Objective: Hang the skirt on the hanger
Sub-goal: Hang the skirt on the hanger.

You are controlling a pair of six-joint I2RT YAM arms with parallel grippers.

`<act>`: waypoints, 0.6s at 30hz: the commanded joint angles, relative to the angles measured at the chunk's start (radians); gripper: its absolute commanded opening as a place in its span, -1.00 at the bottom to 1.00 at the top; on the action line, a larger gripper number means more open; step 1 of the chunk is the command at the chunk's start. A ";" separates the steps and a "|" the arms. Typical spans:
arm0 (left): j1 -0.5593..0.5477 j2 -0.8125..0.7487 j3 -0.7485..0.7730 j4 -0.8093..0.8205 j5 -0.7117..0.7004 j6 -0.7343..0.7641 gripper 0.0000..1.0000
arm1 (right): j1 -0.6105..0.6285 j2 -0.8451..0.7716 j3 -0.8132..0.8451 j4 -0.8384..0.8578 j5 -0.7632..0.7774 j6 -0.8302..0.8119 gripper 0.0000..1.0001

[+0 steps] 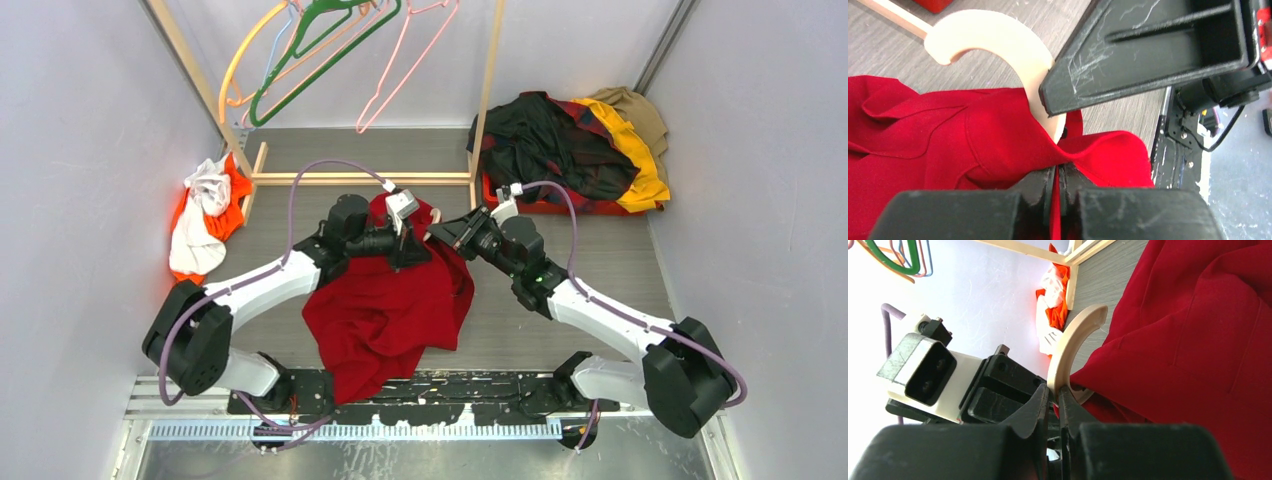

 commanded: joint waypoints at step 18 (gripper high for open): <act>-0.154 -0.227 -0.009 -0.219 -0.607 -0.063 0.03 | 0.036 0.014 0.003 0.045 -0.005 -0.092 -0.97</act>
